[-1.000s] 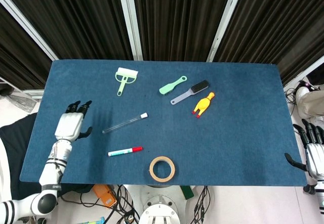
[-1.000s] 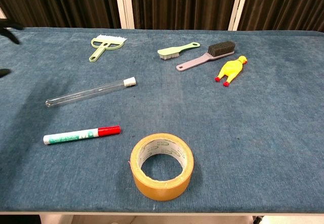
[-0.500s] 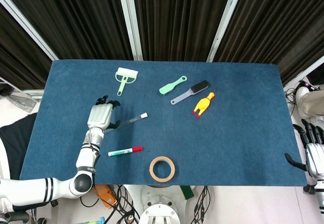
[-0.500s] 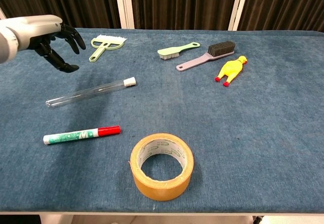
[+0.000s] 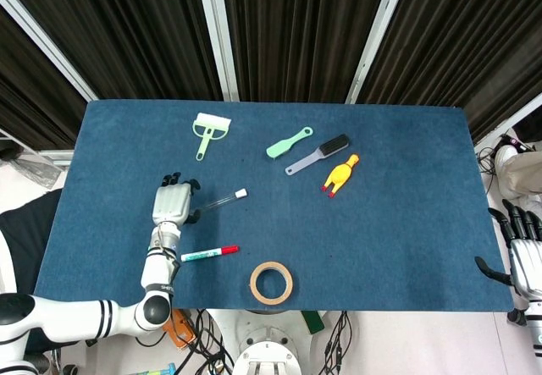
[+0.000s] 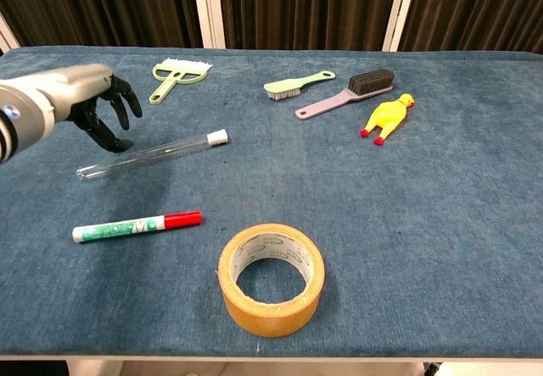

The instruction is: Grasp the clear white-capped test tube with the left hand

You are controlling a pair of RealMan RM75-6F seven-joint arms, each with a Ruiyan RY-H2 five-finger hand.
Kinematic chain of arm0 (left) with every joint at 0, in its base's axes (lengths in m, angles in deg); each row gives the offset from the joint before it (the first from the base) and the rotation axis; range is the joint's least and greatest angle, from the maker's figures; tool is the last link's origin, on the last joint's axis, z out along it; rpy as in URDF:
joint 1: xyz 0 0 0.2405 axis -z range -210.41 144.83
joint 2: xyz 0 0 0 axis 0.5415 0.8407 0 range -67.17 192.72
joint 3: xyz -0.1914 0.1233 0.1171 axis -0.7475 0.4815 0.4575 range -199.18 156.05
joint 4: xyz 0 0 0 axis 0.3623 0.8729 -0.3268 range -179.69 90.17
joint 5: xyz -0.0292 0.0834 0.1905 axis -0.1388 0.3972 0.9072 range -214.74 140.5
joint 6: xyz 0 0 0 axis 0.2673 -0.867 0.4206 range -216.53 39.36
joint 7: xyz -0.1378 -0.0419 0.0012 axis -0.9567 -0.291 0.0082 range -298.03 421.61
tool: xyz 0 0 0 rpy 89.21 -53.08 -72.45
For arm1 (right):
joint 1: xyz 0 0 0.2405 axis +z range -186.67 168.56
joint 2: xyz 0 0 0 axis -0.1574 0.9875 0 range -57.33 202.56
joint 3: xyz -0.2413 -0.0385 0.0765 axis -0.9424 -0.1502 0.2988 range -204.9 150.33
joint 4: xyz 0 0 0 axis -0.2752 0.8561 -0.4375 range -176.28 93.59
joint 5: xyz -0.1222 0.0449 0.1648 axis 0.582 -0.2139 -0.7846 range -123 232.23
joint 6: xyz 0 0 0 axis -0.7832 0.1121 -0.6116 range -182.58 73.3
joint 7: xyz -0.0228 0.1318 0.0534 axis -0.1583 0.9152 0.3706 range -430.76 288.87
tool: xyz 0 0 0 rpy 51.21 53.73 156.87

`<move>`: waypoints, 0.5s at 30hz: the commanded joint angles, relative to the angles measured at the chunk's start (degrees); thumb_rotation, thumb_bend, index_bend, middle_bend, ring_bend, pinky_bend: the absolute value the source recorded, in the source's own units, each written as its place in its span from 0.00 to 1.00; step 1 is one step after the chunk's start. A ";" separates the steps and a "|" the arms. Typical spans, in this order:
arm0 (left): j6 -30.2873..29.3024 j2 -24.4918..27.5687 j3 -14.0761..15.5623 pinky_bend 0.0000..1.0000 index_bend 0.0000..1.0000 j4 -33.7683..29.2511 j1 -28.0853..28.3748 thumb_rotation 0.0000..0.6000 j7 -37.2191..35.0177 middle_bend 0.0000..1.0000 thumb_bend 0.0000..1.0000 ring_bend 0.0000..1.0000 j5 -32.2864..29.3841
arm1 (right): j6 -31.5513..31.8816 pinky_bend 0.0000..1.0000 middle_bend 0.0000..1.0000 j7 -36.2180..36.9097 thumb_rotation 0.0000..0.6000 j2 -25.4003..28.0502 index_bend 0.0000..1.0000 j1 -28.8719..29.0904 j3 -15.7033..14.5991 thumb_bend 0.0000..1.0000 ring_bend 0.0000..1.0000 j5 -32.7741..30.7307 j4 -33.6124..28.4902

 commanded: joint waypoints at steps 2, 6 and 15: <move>-0.83 -1.44 0.46 0.08 0.34 0.93 0.26 1.00 0.34 0.37 0.30 0.08 0.36 | -0.11 0.00 0.01 0.05 1.00 0.07 0.19 0.01 -0.01 0.36 0.00 -0.12 -0.05; -1.77 -3.17 0.82 0.08 0.35 2.20 0.58 1.00 1.12 0.37 0.30 0.08 0.72 | -0.19 0.00 0.01 0.17 1.00 0.12 0.19 0.03 0.02 0.36 0.00 -0.24 -0.09; -1.56 -6.30 0.50 0.08 0.35 4.41 1.60 1.00 3.29 0.37 0.30 0.08 -0.78 | -0.30 0.00 0.01 0.24 1.00 0.16 0.19 0.06 0.01 0.36 0.00 -0.33 -0.11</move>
